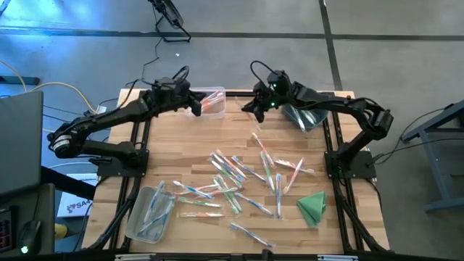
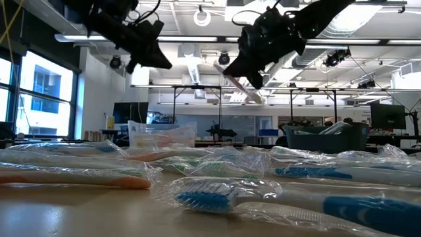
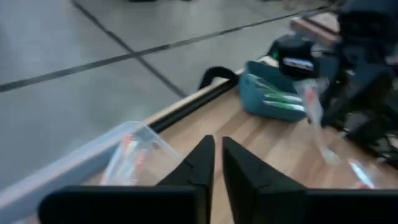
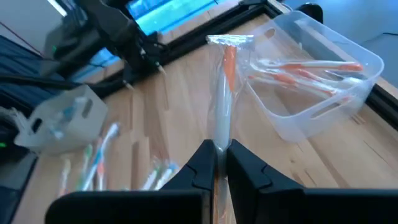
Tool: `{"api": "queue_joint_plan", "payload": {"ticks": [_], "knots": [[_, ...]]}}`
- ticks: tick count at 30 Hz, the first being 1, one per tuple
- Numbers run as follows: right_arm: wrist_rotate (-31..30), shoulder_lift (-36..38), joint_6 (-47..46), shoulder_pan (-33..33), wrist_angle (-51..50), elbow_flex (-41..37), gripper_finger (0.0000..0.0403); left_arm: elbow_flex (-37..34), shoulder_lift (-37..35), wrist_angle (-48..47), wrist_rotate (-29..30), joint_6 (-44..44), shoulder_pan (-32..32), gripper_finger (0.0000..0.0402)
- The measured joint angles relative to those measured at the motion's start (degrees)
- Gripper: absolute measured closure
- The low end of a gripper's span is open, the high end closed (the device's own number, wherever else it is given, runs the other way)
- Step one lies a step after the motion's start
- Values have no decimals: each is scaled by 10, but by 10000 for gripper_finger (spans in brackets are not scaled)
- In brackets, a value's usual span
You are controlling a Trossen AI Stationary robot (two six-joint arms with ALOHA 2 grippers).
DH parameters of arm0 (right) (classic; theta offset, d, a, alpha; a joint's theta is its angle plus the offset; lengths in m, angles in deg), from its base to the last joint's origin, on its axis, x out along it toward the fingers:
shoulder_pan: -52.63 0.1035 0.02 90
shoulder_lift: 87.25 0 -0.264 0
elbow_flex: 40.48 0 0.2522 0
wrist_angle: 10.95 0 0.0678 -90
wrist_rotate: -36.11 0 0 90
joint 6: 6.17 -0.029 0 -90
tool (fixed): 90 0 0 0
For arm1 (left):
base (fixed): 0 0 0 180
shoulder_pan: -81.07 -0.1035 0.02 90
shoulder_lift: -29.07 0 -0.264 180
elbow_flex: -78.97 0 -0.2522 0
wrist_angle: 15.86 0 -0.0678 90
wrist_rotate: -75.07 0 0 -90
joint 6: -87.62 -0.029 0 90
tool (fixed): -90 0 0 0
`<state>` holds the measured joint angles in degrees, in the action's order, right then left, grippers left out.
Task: Pick & Place Toothbrushes
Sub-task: Put the orange toothbrush into the transparent bin
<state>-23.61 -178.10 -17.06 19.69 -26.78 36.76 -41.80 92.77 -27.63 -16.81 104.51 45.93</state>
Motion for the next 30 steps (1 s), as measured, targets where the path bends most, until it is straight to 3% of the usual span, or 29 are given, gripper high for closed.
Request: {"api": "queue_joint_plan", "payload": {"ticks": [7,17,21,26,30], "knots": [[33,0,-14,-17,29,0,388,-110,3,221,-33,31,23,396],[40,0,-41,-5,164,0,388,-116,46,289,-14,55,82,394],[45,-1,-41,3,180,0,388,-116,80,330,-34,55,90,393],[38,-1,-40,10,178,0,388,-114,122,444,-66,55,91,361],[35,-1,-40,11,190,0,388,-90,148,443,-66,56,94,313]]}}
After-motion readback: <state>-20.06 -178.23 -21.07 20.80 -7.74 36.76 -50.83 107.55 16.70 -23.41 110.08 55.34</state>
